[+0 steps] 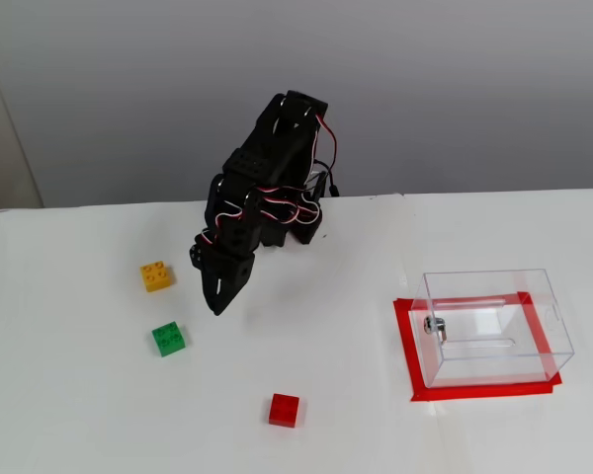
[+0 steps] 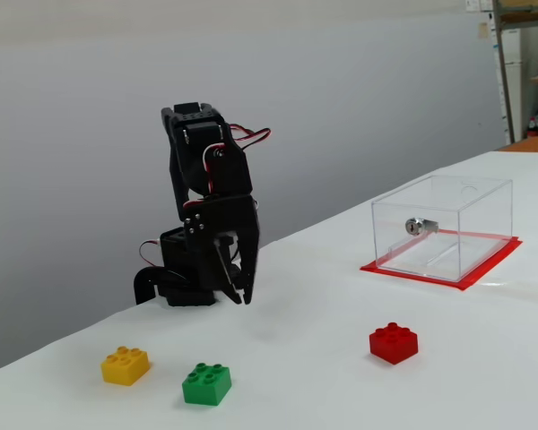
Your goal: Pick the green lego brick and place it into the transparent box
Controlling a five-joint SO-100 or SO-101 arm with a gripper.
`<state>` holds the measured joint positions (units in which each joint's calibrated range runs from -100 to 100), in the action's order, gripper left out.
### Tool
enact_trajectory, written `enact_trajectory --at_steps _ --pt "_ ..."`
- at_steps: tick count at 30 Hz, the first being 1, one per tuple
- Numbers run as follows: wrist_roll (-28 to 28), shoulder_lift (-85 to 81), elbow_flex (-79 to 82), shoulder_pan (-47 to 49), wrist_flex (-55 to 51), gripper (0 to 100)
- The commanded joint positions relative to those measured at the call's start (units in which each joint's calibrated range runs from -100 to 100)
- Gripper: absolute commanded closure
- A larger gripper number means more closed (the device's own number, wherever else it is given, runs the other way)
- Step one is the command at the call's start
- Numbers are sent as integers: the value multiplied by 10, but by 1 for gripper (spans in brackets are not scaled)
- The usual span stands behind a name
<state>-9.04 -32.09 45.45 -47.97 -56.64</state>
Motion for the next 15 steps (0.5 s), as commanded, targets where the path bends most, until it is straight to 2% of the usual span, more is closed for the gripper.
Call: enact_trajectory --at_steps 1,15 --pt "-11 35 -58 -21 6 97" --pt "-12 159 -165 -48 29 95"
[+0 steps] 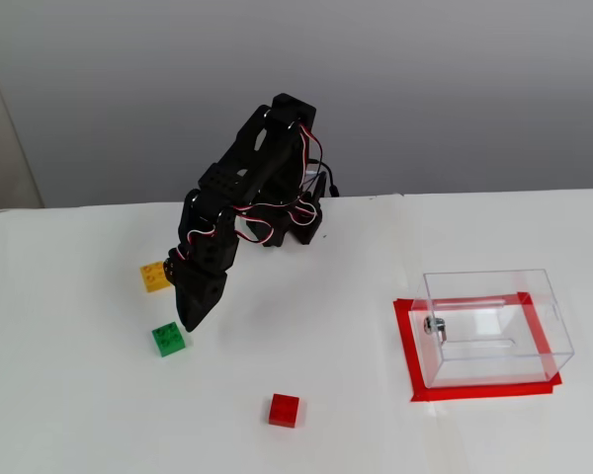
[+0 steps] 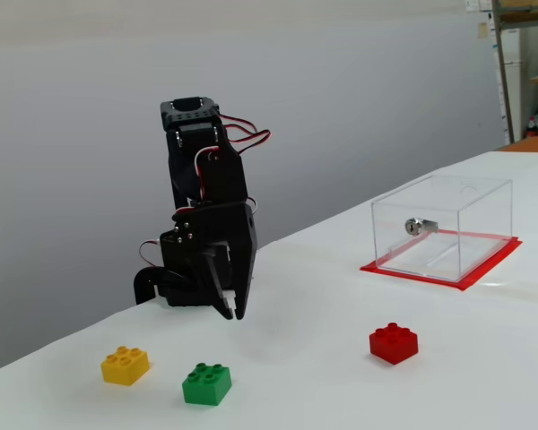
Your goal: Pick the green lego brick and place it into the transparent box
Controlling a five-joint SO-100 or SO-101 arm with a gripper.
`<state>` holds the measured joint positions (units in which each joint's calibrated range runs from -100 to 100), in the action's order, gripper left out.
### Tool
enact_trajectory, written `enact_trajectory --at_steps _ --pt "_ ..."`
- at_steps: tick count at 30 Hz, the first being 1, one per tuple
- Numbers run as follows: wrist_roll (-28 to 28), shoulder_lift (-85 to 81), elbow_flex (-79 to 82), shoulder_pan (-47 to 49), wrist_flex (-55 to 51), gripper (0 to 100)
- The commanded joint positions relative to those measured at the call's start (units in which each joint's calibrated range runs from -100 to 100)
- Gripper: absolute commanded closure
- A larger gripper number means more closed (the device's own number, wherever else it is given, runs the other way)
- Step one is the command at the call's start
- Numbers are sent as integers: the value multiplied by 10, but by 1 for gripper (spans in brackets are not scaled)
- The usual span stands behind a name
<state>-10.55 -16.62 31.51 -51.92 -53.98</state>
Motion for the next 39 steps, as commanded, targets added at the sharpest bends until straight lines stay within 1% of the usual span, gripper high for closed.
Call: enact_trajectory --at_steps 1,4,6,8,10,14,20,27,39 --pt "3 9 -25 -14 3 92" --pt "-1 19 -21 -23 3 76" --pt "-2 24 -20 -25 3 69" --pt "-2 31 -22 -25 3 64" --pt "-2 39 -25 -25 3 61" --pt "-2 58 -29 -25 8 61" --pt "-1 86 -31 -25 66 62" --pt "1 134 -36 -25 71 62" --pt "3 211 -47 -33 149 62"
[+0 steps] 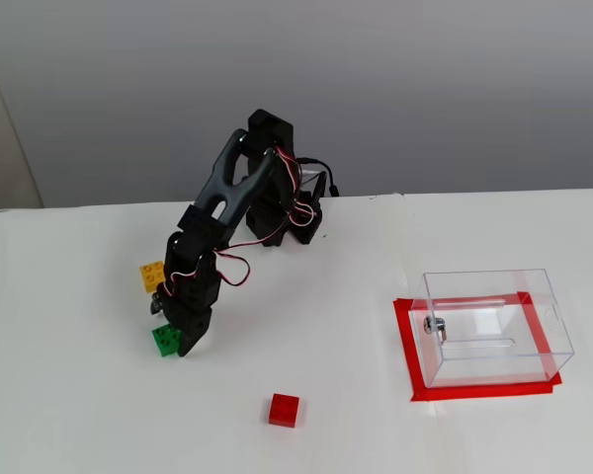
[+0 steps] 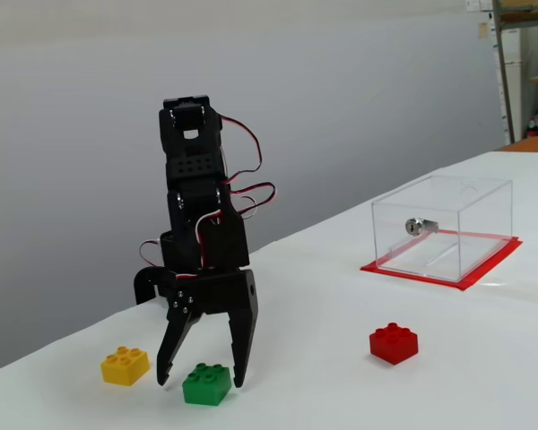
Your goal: Pick the green lego brick and place it into the transparent box
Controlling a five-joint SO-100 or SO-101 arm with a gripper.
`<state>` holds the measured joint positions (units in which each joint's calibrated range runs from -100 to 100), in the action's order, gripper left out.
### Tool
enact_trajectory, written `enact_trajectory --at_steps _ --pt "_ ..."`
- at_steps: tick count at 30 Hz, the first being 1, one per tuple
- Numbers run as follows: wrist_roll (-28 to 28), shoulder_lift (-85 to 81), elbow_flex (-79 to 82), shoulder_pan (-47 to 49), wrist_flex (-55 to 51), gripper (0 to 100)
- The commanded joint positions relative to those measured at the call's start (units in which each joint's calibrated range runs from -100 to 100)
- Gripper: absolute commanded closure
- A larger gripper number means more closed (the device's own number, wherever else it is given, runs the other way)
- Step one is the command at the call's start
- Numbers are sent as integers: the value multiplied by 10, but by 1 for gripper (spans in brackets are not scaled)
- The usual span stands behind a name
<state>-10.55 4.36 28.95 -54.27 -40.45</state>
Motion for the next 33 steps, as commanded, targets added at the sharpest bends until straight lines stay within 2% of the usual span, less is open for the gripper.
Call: enact_trajectory --at_steps 1,11,18,23,27,33 --pt "3 4 -22 -11 16 62" --pt "-1 7 -21 -11 17 63" --pt "0 7 -16 -11 16 84" --pt "0 4 -15 -11 15 94" --pt "1 -1 -13 -11 11 98" --pt "3 -24 -20 -12 10 98"
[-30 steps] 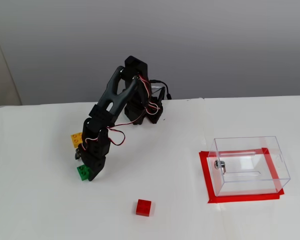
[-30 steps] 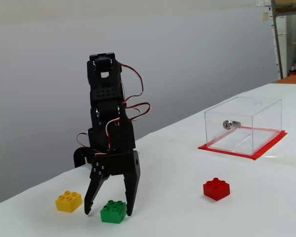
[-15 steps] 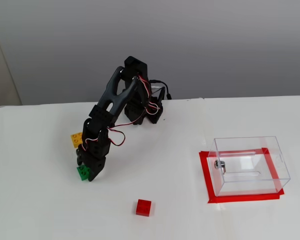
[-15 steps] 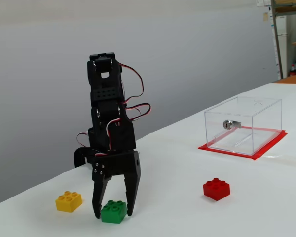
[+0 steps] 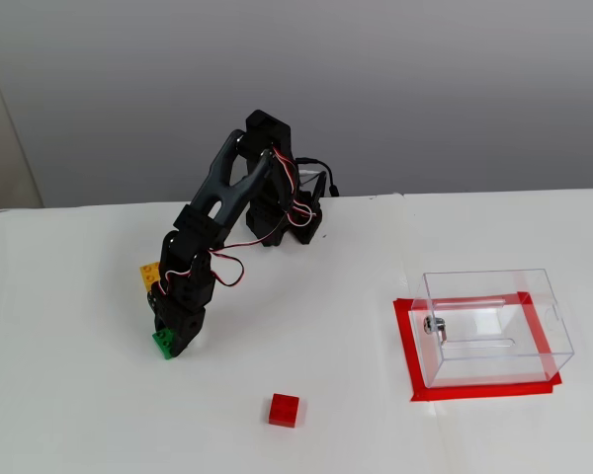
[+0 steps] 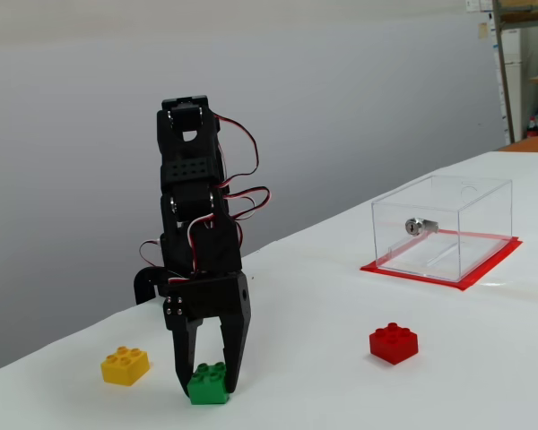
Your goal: Pick the green lego brick and place it into the transparent box
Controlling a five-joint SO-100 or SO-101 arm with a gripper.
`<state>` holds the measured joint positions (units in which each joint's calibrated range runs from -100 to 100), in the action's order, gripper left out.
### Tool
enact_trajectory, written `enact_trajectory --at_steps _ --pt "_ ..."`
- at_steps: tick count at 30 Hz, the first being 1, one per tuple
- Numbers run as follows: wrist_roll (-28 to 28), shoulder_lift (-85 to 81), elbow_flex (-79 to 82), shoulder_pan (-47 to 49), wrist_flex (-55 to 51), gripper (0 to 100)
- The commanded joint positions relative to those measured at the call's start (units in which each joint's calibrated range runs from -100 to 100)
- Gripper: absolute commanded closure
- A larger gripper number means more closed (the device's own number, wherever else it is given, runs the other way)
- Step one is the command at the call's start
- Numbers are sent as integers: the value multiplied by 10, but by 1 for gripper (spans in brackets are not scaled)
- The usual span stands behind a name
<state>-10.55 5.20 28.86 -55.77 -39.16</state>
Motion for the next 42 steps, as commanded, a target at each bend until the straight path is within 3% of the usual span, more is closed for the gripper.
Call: enact_trajectory --at_steps 1,7,25,29,36,42 --pt "3 -46 -19 4 -3 98" --pt "5 -137 -8 12 -10 98" --pt "25 -371 -15 100 -186 98" --pt "63 -414 -17 128 -190 98" --pt "107 -439 -92 250 -286 98" --pt "109 -439 -139 386 -288 98"
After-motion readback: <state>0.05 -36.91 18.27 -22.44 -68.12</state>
